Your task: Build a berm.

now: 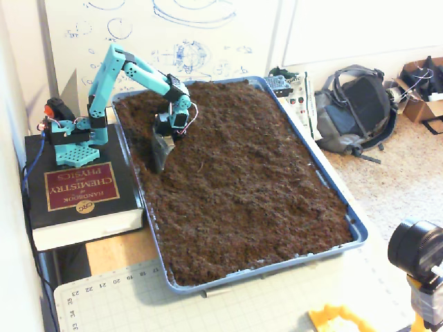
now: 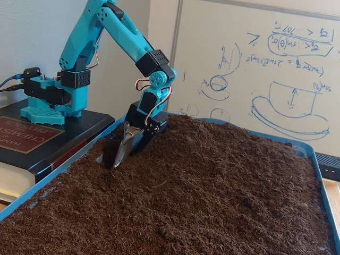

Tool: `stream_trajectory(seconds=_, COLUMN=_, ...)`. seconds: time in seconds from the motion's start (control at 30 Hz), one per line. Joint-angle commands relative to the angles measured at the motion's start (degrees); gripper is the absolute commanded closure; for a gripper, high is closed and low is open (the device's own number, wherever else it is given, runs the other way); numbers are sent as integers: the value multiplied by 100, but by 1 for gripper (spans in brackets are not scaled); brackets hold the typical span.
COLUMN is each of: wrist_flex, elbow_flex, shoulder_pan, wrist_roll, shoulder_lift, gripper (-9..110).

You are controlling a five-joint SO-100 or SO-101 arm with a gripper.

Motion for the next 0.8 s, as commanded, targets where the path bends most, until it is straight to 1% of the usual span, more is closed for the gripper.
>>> stream_trajectory(seconds=0.0, wrist_flex=-686, elbow_flex=-598, shoulder_pan=88, wrist_roll=-9, shoulder_lift=62, gripper=101)
stream_trajectory(seconds=0.3, wrist_flex=-694, elbow_flex=-1116, shoulder_pan=272, wrist_roll=0, shoulder_lift=387, gripper=101)
stream_trajectory(seconds=0.67, wrist_flex=-650, elbow_flex=-1002, shoulder_pan=281, wrist_roll=18, shoulder_lift=1433, gripper=101)
stream_trajectory(seconds=0.77, wrist_flex=-360, elbow_flex=-958, shoulder_pan=281, wrist_roll=18, shoulder_lift=1740, gripper=101)
